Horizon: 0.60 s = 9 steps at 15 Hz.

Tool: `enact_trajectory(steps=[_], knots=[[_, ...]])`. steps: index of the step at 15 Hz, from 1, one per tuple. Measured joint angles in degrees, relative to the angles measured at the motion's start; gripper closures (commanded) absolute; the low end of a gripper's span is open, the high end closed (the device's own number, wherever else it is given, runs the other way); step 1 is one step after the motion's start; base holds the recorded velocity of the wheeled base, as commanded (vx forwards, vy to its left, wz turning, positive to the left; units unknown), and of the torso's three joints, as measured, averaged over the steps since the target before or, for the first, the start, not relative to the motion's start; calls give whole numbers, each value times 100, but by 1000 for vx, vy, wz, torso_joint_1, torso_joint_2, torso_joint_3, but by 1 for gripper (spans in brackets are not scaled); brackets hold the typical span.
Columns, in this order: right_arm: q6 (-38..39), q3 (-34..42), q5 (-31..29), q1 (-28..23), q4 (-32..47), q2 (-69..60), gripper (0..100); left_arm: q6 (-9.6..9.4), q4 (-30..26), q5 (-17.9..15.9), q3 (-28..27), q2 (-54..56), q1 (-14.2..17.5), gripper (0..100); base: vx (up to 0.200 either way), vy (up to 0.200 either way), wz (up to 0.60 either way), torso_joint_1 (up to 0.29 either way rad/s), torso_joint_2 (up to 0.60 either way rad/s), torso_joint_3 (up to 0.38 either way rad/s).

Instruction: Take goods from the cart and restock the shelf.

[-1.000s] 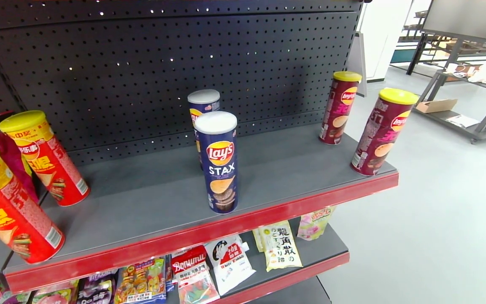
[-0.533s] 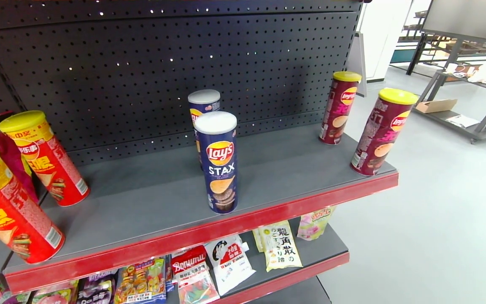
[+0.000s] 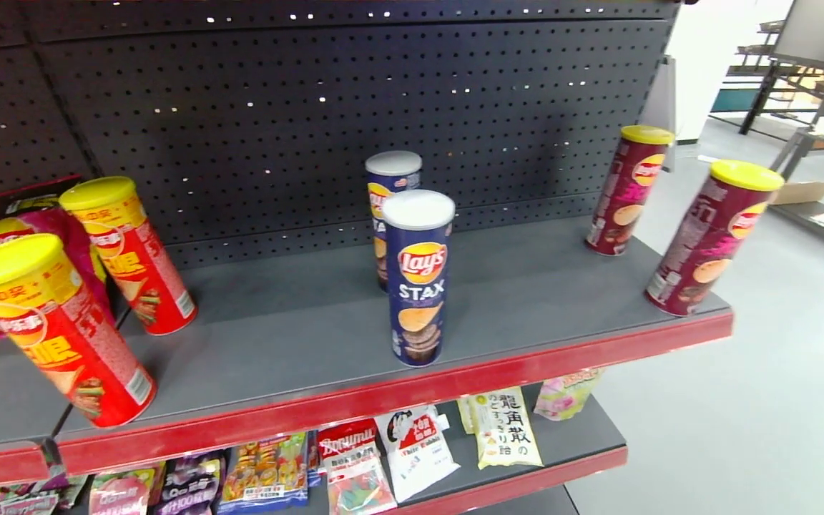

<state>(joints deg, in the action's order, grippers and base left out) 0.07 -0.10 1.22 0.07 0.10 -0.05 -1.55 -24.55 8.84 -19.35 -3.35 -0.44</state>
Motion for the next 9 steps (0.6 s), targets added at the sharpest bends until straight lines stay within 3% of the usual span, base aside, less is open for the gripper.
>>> enact_trajectory(steps=[2,5,7,9], knots=[[0,0,0,0,0,0,0,0,9,-26,0,33,0,0,0,0,600,0,5,2],[20,2,1,0,0,0,0,-12,11,-30,35,57,-16,0,0,0,0,0,0,0],[22,2,15,-2,-5,0,0,-324,28,-127,179,105,-16,0,0,0,0,0,0,0],[28,7,15,2,-2,0,0,-402,66,-433,299,162,4,0,0,0,0,0,0,0]])
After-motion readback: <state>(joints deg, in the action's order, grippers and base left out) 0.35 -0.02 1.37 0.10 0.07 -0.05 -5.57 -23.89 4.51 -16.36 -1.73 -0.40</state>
